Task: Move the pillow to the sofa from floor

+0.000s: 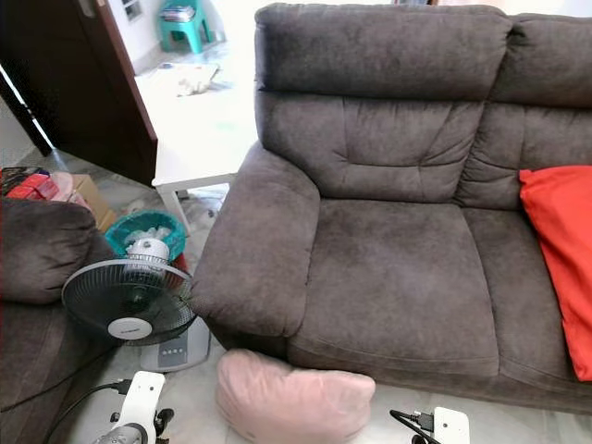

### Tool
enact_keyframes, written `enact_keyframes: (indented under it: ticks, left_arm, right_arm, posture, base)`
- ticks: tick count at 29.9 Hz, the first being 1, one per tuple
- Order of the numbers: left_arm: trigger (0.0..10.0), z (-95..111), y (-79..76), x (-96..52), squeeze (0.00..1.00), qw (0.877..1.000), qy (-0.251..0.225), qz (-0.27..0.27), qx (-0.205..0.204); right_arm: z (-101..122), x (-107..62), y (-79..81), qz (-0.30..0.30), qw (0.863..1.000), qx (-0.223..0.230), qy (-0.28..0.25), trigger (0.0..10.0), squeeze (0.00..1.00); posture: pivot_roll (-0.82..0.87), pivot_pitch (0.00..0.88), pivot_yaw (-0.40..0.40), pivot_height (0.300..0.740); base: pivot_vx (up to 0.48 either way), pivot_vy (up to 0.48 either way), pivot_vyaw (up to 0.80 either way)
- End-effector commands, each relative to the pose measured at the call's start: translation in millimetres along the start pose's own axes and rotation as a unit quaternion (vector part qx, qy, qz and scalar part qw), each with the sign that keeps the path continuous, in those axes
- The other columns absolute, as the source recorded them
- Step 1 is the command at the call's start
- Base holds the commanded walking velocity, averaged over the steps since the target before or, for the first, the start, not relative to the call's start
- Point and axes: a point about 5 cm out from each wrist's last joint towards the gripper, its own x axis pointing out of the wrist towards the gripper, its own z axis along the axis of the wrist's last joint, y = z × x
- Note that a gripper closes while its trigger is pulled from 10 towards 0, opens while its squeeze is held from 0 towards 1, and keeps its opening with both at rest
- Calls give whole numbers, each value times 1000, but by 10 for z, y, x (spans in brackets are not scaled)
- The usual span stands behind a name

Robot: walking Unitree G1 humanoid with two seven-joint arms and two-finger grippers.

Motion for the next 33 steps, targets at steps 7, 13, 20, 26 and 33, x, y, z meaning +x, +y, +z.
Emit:
enact_keyframes:
  ticks: [7,13,20,26,33]
  left_arm:
    - [10000,-40,9,-10,0,1000,5,0,-1]
    - [10000,-42,7,-10,0,1000,5,-1,-1]
    - [10000,-38,2,-8,0,1000,5,-1,-2]
    - [10000,-34,0,-7,0,1000,6,-1,-1]
    - [10000,-30,-5,-6,0,1000,5,-5,1]
  right_arm:
    - [-22,-6,-6,-1,1000,2,3,10000,0]
    - [-23,-6,-6,0,1000,3,4,10000,0]
    - [-22,-5,-4,2,1000,2,6,10000,0]
    - [-14,-4,-6,2,1000,0,4,10000,0]
    - [-12,-4,-9,1,1000,-1,5,10000,0]
  posture:
    - [63,0,16,740]
    - [65,0,15,740]
    - [65,0,15,740]
    - [65,0,14,740]
    - [66,0,14,740]
  base:
    - [109,0,0]
    - [280,0,0]
    - [287,0,-89]
    - [245,0,-208]
    - [0,0,0]
